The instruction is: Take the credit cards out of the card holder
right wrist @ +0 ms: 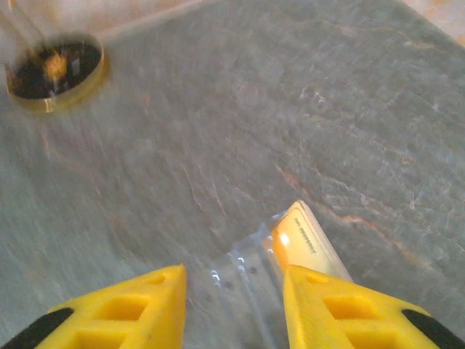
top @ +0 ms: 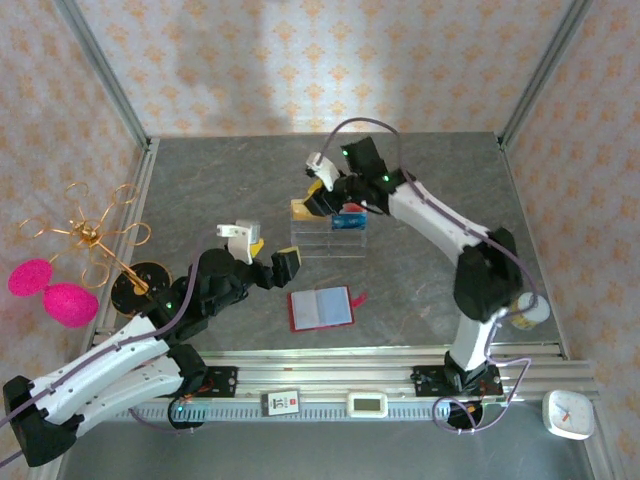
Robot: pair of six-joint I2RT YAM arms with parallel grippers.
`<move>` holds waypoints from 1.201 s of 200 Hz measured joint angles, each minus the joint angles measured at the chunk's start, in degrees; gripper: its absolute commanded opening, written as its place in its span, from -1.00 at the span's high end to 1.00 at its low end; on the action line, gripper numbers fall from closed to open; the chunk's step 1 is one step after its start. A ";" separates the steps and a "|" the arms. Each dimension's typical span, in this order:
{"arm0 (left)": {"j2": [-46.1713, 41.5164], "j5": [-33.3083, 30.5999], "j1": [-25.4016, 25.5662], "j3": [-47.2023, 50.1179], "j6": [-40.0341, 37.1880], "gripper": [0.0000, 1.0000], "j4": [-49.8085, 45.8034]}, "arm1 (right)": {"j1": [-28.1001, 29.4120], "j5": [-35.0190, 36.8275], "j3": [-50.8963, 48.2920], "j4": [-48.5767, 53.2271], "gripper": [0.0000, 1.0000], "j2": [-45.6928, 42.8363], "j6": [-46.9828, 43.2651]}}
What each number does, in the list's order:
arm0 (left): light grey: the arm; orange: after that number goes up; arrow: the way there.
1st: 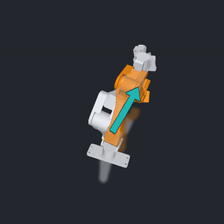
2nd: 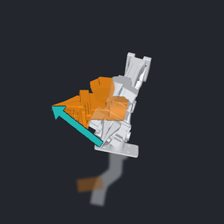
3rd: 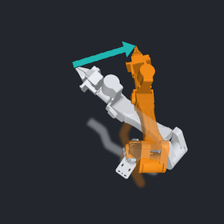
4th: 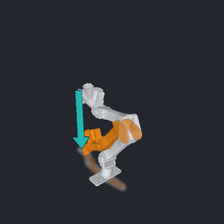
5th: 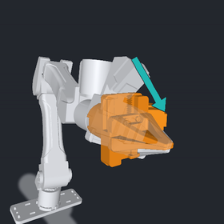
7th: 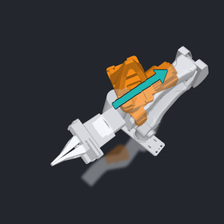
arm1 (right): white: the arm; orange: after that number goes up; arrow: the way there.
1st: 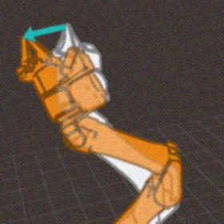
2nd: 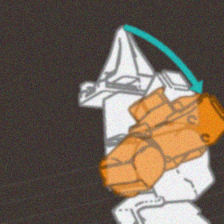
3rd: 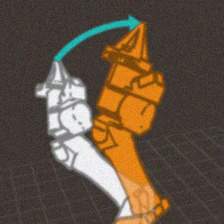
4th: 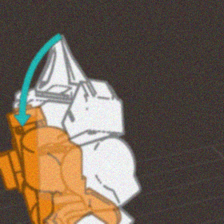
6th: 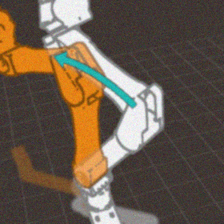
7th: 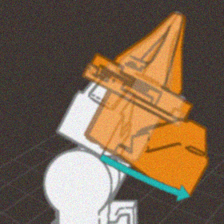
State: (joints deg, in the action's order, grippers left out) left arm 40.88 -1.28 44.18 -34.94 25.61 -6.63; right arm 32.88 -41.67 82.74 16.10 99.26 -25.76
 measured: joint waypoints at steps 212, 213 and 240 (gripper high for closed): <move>-9.62 2.38 0.00 13.40 10.64 -0.72 4.42 | 37.48 43.17 -31.76 -10.78 0.47 -0.61 35.30; -9.55 2.36 0.00 13.44 10.67 -0.71 4.42 | 37.48 43.23 -31.76 -10.78 0.50 -0.61 34.95; -8.35 2.38 0.00 15.06 11.82 -0.54 4.66 | 37.46 44.52 -31.91 -11.43 1.00 -0.42 36.22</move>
State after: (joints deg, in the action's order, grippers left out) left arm 32.53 1.10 44.18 -19.88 37.43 -1.98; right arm 70.35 2.85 50.83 4.67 98.85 10.46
